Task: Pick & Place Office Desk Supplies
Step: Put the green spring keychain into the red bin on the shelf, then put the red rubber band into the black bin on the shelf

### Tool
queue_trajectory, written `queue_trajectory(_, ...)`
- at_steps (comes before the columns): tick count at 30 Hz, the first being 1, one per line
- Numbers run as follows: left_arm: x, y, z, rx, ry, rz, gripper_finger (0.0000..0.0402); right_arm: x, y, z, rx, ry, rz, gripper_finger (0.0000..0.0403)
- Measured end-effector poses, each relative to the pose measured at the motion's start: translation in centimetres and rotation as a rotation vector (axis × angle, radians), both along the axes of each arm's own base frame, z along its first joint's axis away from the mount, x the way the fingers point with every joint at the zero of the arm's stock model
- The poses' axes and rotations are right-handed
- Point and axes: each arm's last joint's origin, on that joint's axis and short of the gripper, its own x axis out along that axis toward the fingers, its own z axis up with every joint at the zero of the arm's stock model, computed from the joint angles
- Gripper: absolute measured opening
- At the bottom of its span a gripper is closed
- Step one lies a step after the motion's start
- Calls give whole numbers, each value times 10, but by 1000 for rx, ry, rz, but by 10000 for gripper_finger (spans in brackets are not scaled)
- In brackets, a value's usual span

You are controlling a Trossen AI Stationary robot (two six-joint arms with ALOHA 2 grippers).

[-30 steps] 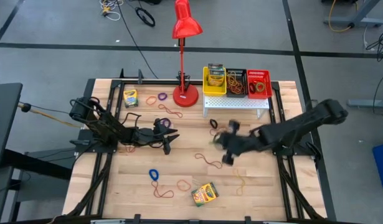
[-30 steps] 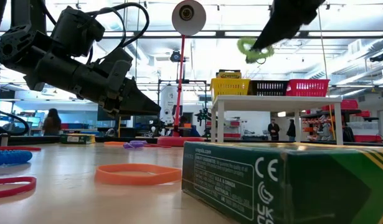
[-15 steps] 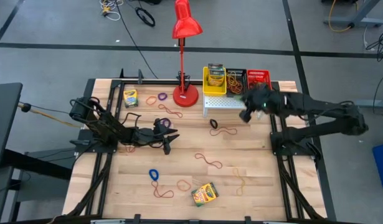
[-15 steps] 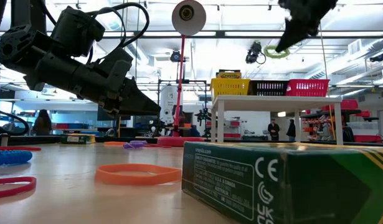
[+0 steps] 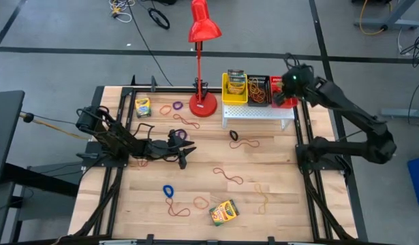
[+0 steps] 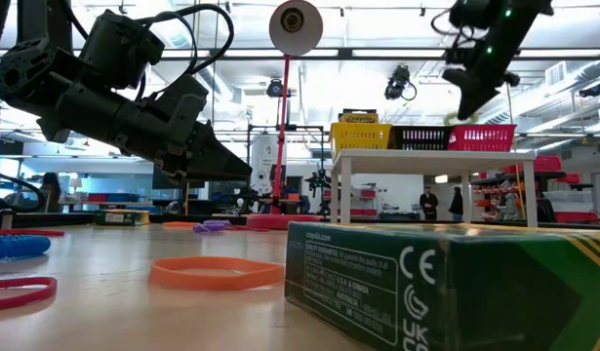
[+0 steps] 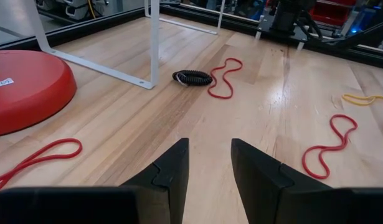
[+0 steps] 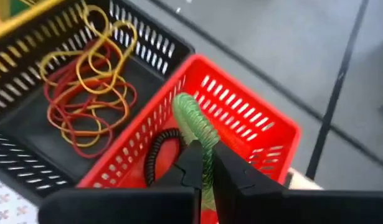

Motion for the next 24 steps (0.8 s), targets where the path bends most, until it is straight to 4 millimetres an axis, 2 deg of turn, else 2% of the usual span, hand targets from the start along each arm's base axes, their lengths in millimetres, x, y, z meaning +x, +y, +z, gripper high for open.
queue_trajectory(5,0,0,0,0,0,0,126,0,-17,-12,53,38,-50,26)
queue_trajectory(11,0,0,0,0,0,0,126,1,-20,-16,59,62,-69,51)
queue_trajectory(14,0,0,0,0,0,0,126,-1,-20,-16,43,93,-103,73)
queue_trajectory(21,0,0,0,0,0,0,126,-2,-17,-17,46,104,-172,151)
queue_trajectory(24,0,0,0,0,0,0,126,2,-13,-16,43,82,-166,159)
